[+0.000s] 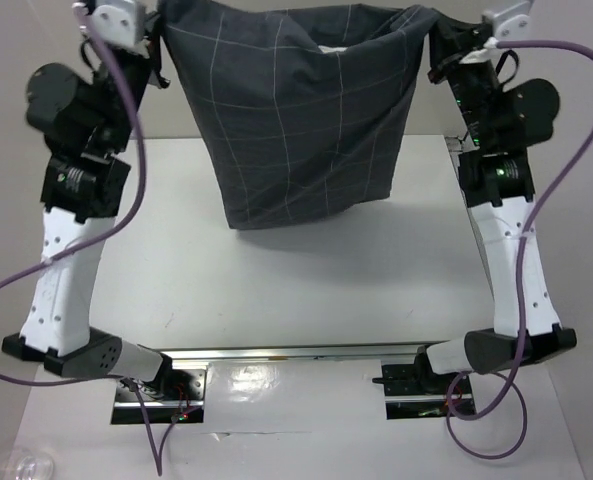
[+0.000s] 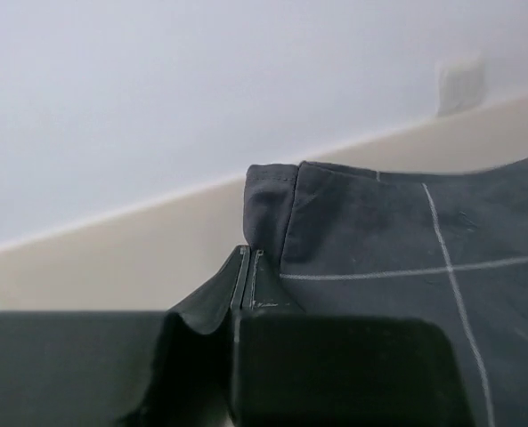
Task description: Put the pillow into the pillowcase
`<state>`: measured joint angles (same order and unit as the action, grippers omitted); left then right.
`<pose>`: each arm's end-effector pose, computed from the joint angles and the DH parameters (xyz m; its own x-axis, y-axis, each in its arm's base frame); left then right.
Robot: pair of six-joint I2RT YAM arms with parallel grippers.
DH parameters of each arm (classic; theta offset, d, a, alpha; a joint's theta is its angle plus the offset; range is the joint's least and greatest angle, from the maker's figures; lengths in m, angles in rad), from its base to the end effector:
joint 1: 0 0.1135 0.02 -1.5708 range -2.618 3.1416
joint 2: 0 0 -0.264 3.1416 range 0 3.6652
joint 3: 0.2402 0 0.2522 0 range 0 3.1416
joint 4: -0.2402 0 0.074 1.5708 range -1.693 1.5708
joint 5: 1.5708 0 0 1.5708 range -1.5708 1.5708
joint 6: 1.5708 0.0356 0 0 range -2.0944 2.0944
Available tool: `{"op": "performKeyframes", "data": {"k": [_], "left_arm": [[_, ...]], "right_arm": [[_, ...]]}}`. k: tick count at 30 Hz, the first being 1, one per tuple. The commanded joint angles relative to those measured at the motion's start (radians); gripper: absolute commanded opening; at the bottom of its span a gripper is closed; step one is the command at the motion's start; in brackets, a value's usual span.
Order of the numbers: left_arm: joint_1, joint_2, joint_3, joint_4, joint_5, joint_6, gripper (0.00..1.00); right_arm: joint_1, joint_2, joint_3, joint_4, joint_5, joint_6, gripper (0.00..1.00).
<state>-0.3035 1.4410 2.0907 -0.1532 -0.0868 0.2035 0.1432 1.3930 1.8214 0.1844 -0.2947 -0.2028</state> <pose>0.2308 -0.0690 0.6234 0.4907 0.0573 -0.8695 0.1285 0.9822 0.1373 0.2555 0.0473 0.5918 0.6325 -0.1035 -0.7676 -0.2494 0.9110 -0.3284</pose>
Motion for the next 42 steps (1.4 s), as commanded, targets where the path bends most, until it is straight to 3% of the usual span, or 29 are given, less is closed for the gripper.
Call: {"op": "performKeyframes", "data": {"k": [1, 11, 16, 21, 26, 32, 39, 41, 42], "left_arm": [[-0.026, -0.097, 0.029, 0.153, 0.004, 0.051, 0.00], [-0.026, -0.261, -0.020, 0.107, -0.057, 0.065, 0.00], [-0.026, -0.249, -0.031, 0.087, -0.068, 0.041, 0.00], [-0.026, -0.200, -0.118, 0.047, -0.068, -0.018, 0.00], [-0.026, -0.160, -0.297, 0.061, -0.042, -0.032, 0.00], [-0.017, -0.073, -0.440, 0.138, -0.031, -0.019, 0.00], [0.072, 0.100, -0.459, 0.181, -0.041, -0.088, 0.00], [0.096, 0.149, -0.430, 0.170, -0.094, -0.110, 0.00], [0.105, 0.210, -0.402, 0.109, -0.120, -0.122, 0.04]], "right_arm": [[-0.002, -0.116, 0.081, 0.161, 0.017, 0.011, 0.00], [-0.074, -0.313, 0.001, 0.151, 0.052, -0.015, 0.00], [-0.074, -0.304, -0.003, 0.142, 0.080, -0.006, 0.00], [-0.074, -0.269, -0.169, 0.032, 0.016, 0.063, 0.00], [-0.074, -0.142, -0.260, -0.037, -0.021, 0.123, 0.00], [-0.074, 0.070, -0.249, 0.013, -0.036, 0.160, 0.00], [-0.074, 0.317, -0.136, 0.049, -0.060, 0.135, 0.00], [-0.074, 0.409, -0.015, -0.017, -0.046, 0.135, 0.29], [-0.074, 0.437, 0.040, -0.139, -0.037, 0.135, 0.39]]}}
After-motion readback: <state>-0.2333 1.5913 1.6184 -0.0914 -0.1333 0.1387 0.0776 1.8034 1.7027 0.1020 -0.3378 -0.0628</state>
